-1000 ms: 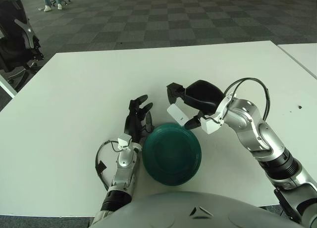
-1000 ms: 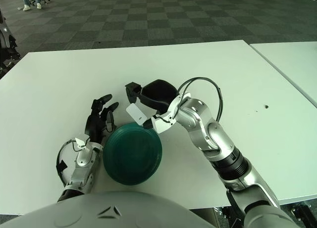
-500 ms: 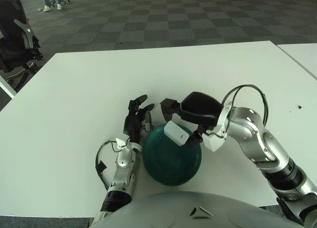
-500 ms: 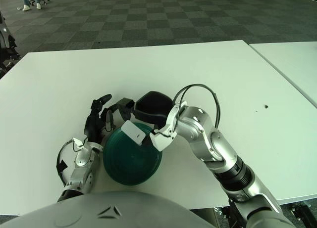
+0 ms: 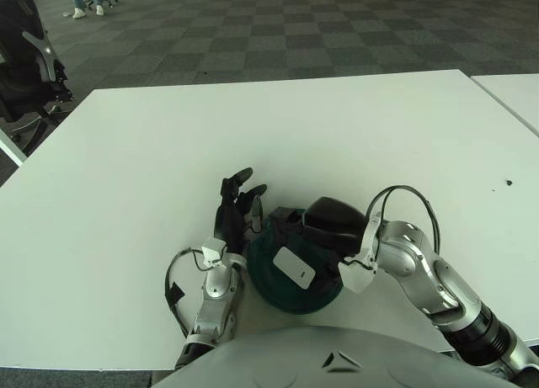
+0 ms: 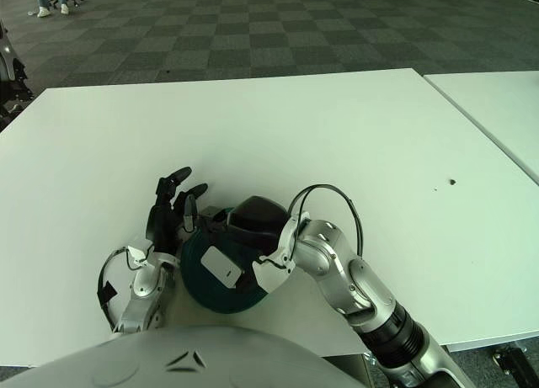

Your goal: Put the charger into the plate.

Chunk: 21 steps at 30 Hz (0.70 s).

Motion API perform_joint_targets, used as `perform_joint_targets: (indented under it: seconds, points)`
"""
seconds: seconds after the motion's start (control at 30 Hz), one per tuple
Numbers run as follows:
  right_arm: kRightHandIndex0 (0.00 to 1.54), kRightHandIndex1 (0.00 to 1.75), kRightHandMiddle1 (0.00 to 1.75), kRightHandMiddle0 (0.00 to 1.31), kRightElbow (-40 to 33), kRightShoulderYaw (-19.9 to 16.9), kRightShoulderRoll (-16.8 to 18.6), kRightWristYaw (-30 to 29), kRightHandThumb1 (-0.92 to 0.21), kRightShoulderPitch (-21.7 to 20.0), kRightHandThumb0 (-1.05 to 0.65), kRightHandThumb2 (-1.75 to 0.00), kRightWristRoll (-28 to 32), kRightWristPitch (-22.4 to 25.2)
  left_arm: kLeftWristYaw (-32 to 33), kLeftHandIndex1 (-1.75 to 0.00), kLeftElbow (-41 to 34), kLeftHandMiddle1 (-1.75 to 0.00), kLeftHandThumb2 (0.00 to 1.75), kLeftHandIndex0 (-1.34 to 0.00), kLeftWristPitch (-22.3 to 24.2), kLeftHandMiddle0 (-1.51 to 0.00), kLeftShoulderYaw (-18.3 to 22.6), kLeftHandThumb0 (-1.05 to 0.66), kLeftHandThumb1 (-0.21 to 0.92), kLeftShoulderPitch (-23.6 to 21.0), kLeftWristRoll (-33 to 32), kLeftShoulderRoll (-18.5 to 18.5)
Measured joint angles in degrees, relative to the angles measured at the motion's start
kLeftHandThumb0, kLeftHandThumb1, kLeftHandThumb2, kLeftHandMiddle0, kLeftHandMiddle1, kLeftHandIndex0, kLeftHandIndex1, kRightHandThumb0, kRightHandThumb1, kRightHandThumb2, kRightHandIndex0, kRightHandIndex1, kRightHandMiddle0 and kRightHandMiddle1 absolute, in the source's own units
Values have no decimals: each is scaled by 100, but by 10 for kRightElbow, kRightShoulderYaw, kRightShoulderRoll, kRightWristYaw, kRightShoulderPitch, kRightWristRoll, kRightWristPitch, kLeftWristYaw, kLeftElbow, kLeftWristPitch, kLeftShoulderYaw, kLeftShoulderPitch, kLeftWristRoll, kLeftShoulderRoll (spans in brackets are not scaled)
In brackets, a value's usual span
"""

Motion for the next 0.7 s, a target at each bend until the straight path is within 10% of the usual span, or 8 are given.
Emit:
perform_joint_targets:
  seconds: [0.43,0.57,0.7]
  points:
    - [63,175,175,28,51,-4,-13,-42,-79,-16,-38,-70,-6,-87,47,-104,-46,-71,91,-4,117,-34,-7,-83,92,0,-12,1]
    - [34,175,168,11,77,-7,-25,-72,-89,-25,-78,-75,-13,-133,42,-104,0,-70,91,-3,134,-33,14,-81,92,-26,-36,1]
    - [21,132,134,2,95,-11,-35,-94,-92,-31,-92,-83,-27,-164,32,-104,38,-65,91,-1,108,-33,28,-80,92,-43,-41,-2]
